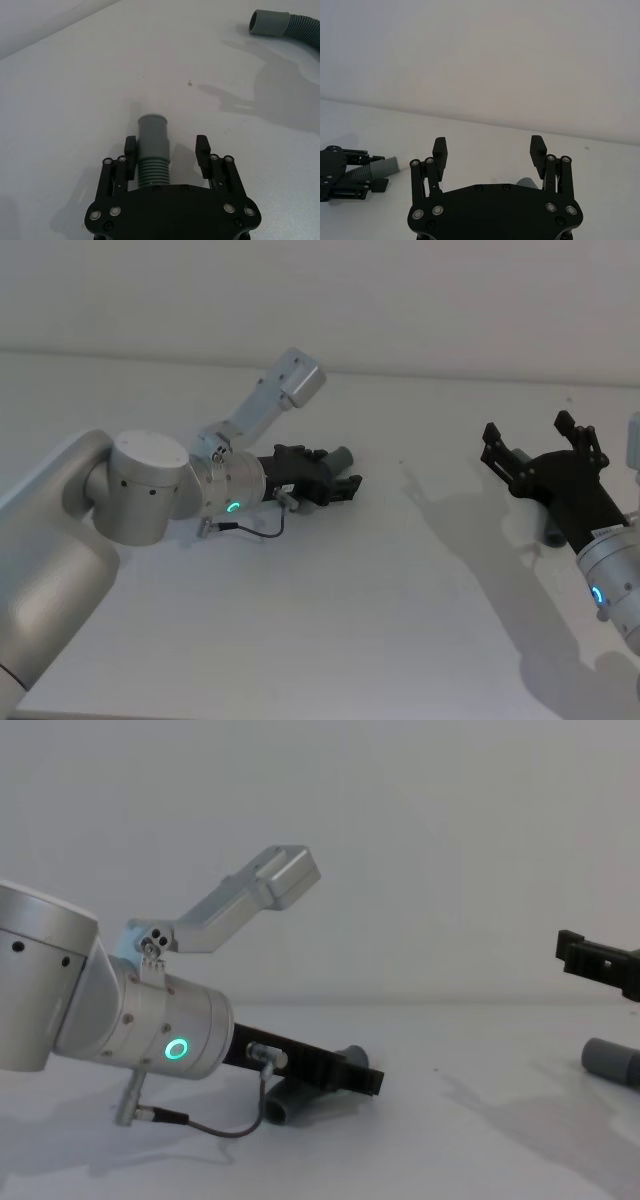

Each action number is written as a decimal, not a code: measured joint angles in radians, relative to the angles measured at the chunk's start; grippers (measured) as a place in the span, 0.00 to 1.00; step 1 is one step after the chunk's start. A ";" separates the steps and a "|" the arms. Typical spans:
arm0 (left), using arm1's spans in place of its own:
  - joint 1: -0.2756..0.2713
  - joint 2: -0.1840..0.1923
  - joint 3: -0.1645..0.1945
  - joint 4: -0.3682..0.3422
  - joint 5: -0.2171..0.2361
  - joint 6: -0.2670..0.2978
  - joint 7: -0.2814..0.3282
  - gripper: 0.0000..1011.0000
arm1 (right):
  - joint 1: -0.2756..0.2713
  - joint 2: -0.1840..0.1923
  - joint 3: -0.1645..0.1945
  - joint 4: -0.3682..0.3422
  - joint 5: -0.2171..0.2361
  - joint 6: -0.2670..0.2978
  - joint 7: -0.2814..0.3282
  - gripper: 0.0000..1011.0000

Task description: Use both hands to pick up one end of the pipe from the table, align the ends, and insert them.

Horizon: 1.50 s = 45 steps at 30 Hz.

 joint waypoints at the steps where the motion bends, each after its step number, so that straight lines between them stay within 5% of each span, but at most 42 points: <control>1: 0.000 0.000 0.000 0.000 0.000 0.000 0.000 0.71 | 0.000 0.000 0.000 0.000 0.000 0.000 0.000 0.99; 12: -0.001 -0.001 0.001 0.002 -0.001 0.002 0.000 0.38 | 0.000 0.000 0.000 0.000 0.000 0.000 0.000 0.99; 30: -0.001 -0.002 0.000 0.003 -0.001 0.002 0.000 0.36 | 0.001 0.011 0.005 -0.005 -0.008 0.024 0.002 0.99; 45: -0.001 -0.002 0.000 0.003 -0.001 0.002 0.000 0.36 | 0.014 0.074 0.046 -0.036 0.010 0.214 0.040 0.99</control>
